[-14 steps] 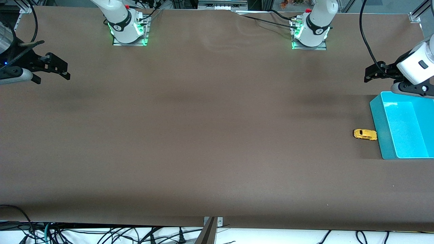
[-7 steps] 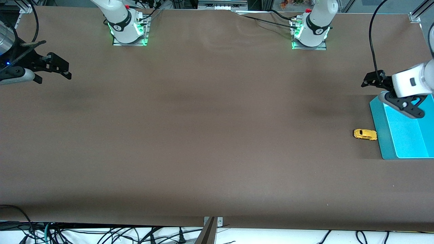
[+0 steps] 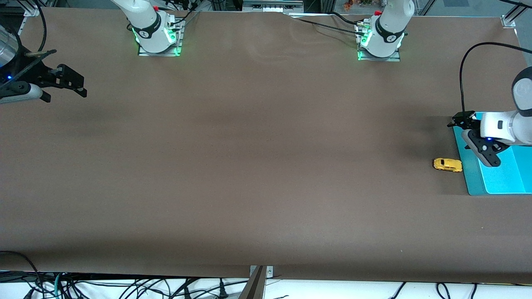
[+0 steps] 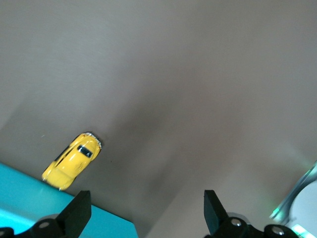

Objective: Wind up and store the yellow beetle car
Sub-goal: 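Lower the left gripper over the car and close on it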

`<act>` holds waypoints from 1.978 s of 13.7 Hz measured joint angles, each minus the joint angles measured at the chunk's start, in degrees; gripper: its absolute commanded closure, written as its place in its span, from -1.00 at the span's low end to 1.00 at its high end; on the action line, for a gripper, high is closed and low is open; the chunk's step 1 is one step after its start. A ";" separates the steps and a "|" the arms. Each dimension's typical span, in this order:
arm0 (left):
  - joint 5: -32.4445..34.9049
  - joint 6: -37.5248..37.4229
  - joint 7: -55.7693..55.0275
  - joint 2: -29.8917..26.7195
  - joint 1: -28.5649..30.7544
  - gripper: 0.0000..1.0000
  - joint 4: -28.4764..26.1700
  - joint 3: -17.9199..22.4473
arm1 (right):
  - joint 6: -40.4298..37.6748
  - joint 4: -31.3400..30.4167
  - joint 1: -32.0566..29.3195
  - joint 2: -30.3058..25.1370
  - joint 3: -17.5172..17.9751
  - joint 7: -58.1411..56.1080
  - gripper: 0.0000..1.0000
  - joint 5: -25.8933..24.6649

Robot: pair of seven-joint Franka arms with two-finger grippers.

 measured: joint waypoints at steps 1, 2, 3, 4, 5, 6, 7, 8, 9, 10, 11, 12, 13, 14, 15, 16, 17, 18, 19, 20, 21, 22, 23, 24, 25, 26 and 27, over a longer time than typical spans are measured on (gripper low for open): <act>1.36 3.08 3.35 0.01 0.00 -1.00 -2.43 -0.05 | 0.00 0.07 0.00 -0.02 -0.10 0.00 -1.00 -0.02; 2.01 6.37 6.70 0.00 -0.01 -1.00 -4.37 -0.17 | 0.00 0.08 0.00 -0.03 -0.18 0.00 -1.00 -0.03; 2.39 10.25 10.26 -0.01 0.02 -1.00 -6.19 -0.21 | 0.00 0.09 0.00 -0.02 -0.23 0.00 -1.00 -0.05; 2.57 14.98 13.96 -0.02 0.21 -1.00 -8.16 -0.20 | 0.00 0.09 0.00 -0.02 -0.28 0.00 -1.00 -0.07; 2.88 20.16 17.89 -0.03 0.57 -1.00 -10.33 -0.20 | 0.00 0.10 0.00 -0.02 -0.31 0.00 -1.00 -0.07; 3.36 24.85 21.54 -0.01 1.02 -1.00 -12.52 -0.20 | 0.01 0.13 0.00 -0.02 -0.32 0.00 -1.00 -0.07; 4.14 28.68 24.83 0.03 1.45 -1.00 -14.42 -0.20 | 0.01 0.25 0.00 -0.02 -0.33 0.00 -1.00 -0.08; 5.86 32.10 27.34 0.22 1.75 -1.00 -15.91 -0.19 | 0.01 0.49 -0.03 -0.02 -0.36 0.00 -1.00 -0.08; 7.41 34.96 28.77 0.74 1.90 -1.00 -16.81 -0.19 | 0.01 0.80 -0.07 -0.01 -0.52 0.03 -1.00 -0.08; 8.28 36.77 29.25 1.53 2.05 -1.00 -17.12 -0.20 | 0.01 1.05 -0.08 -0.01 -0.85 0.03 -1.00 -0.08; 8.94 38.00 29.73 2.52 2.51 -1.00 -17.15 -0.21 | 0.01 1.23 -0.10 -0.01 -1.19 0.03 -1.00 -0.09; 9.50 39.04 30.34 3.57 3.41 -1.00 -17.15 -0.20 | 0.01 1.31 -0.11 -0.01 -1.39 0.03 -1.00 -0.13; 9.65 39.81 31.34 4.49 4.44 -1.00 -17.15 -0.20 | -0.01 1.31 -0.10 -0.01 -1.44 0.03 -1.00 -0.36; 9.67 40.33 32.08 5.24 5.22 -1.00 -17.15 -0.20 | -0.04 1.31 -0.08 -0.01 -1.44 0.03 -1.00 -0.77; 9.67 40.89 32.37 5.77 5.63 -1.00 -17.14 -0.20 | -0.06 1.31 -0.04 -0.01 -1.41 0.03 -1.00 -1.13; 9.67 41.73 32.47 6.28 5.85 -1.00 -17.14 -0.21 | -0.06 1.31 -0.02 0.03 -1.38 0.03 -1.00 -1.34; 9.67 42.35 32.51 6.75 5.98 -1.00 -17.14 -0.21 | -0.06 1.31 -0.01 0.13 -1.37 0.03 -1.00 -1.43; 9.67 43.15 32.53 7.25 6.04 -1.00 -17.14 -0.21 | -0.06 1.31 -0.01 0.28 -1.37 0.03 -1.00 -1.54; 9.67 44.31 32.54 7.84 6.06 -1.00 -17.14 -0.21 | -0.06 1.31 -0.01 0.39 -1.37 0.03 -1.00 -1.64; 9.67 45.27 32.54 8.40 6.08 -1.00 -17.14 -0.22 | -0.06 1.31 -0.01 0.46 -1.37 0.03 -1.00 -1.75; 9.67 46.22 32.54 8.92 6.20 -1.00 -17.14 -0.21 | -0.06 1.31 -0.01 0.47 -1.38 0.03 -1.00 -1.90; 9.67 47.39 32.55 9.40 6.38 -1.00 -17.14 -0.22 | -0.06 1.31 -0.01 0.47 -1.39 0.03 -1.00 -2.02; 9.74 48.70 32.64 9.82 6.51 -1.00 -17.13 -0.21 | -0.06 1.31 -0.03 0.47 -1.41 0.03 -1.00 -2.08; 10.14 49.77 32.73 10.20 6.54 -1.00 -17.10 -0.22 | -0.06 1.31 -0.06 0.47 -1.44 0.03 -1.00 -2.12; 10.75 50.45 32.74 10.54 6.55 -1.00 -16.98 -0.22 | -0.06 1.31 -0.06 0.47 -1.47 0.03 -1.00 -2.21; 11.26 50.60 32.74 10.80 6.57 -1.00 -16.82 -0.22 | -0.06 1.31 -0.06 0.47 -1.48 0.03 -1.00 -2.39; 11.38 50.70 32.74 11.00 6.59 -1.00 -16.65 -0.23 | -0.06 1.31 -0.06 0.47 -1.48 0.03 -1.00 -2.52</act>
